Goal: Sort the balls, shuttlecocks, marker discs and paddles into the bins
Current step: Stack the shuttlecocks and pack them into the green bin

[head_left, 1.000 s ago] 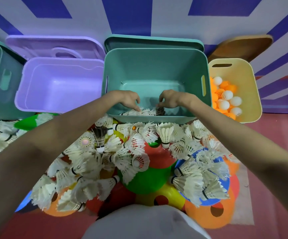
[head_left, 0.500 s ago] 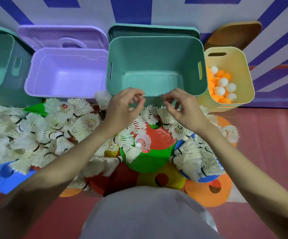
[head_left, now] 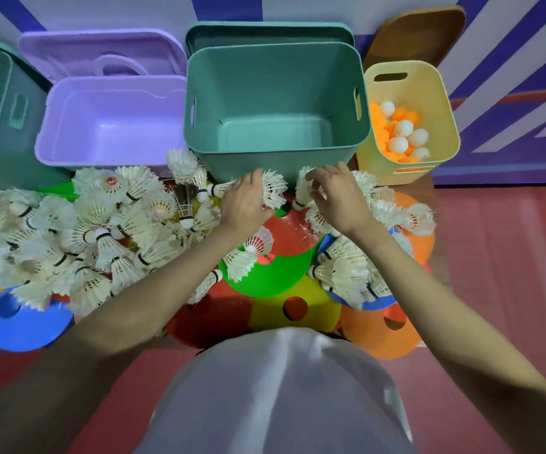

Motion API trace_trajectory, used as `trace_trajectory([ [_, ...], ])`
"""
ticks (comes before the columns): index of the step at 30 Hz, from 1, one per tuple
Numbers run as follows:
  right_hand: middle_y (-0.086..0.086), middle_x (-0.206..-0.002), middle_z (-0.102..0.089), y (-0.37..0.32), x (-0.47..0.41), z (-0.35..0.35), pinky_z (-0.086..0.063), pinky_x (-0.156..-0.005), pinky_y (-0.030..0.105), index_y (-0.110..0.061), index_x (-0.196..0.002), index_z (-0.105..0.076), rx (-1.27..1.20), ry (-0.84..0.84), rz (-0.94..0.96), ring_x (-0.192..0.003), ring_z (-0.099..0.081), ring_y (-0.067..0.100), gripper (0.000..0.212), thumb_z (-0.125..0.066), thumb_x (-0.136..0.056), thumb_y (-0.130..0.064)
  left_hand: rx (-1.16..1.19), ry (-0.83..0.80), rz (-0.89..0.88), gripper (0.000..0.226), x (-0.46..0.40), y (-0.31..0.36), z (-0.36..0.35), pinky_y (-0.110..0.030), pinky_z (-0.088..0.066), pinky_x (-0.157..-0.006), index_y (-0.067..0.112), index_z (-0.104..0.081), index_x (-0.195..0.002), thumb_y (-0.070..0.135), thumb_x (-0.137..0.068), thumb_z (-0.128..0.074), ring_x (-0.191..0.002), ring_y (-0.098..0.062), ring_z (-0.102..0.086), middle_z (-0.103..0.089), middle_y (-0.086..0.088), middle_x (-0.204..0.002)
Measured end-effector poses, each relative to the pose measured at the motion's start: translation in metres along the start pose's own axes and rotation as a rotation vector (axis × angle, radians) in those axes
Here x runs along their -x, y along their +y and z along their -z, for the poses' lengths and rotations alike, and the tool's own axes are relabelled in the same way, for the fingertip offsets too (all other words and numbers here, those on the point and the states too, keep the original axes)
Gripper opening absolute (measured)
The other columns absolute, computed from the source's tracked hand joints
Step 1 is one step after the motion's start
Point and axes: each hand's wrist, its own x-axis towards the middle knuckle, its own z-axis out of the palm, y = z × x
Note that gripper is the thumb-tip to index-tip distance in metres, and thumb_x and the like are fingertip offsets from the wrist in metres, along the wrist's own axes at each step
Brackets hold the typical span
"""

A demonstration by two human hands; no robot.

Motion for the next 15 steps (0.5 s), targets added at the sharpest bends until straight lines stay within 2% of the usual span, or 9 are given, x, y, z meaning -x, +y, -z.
trace_trajectory([
  [6, 0.008, -0.088, -0.063, 0.004, 0.027, 0.017, -0.037, -0.071, 0.035, -0.008, -0.095, -0.066, -0.110, 0.125, 0.012, -0.087, -0.050, 0.029, 0.010, -0.062, -0.086, -0.005, 0.014, 0.089, -0.017, 0.070, -0.003, 0.006, -0.005, -0.037, -0.041, -0.101, 0.005, -0.042, -0.133, 0.027, -0.077, -0.078, -0.112, -0.027, -0.057, -0.060, -0.008, -0.119],
  [10, 0.003, -0.086, -0.063, -0.001, 0.050, 0.029, -0.039, -0.072, 0.032, -0.009, -0.090, -0.065, -0.221, 0.322, 0.052, -0.087, -0.051, 0.025, 0.003, -0.064, -0.088, -0.007, 0.224, 0.158, -0.010, 0.070, 0.010, 0.013, 0.008, -0.030, -0.047, -0.085, 0.006, -0.044, -0.132, 0.030, -0.076, -0.077, -0.107, -0.023, -0.059, -0.060, -0.007, -0.120],
  [15, 0.003, -0.089, -0.067, -0.012, 0.067, 0.038, -0.043, -0.077, 0.029, -0.007, -0.096, -0.069, -0.260, 0.443, 0.169, -0.091, -0.055, 0.024, 0.008, -0.064, -0.089, -0.007, 0.423, 0.172, -0.096, 0.071, 0.041, 0.025, 0.029, -0.029, -0.047, -0.093, 0.009, -0.047, -0.130, 0.028, -0.071, -0.081, -0.108, -0.014, -0.056, -0.059, -0.004, -0.123],
])
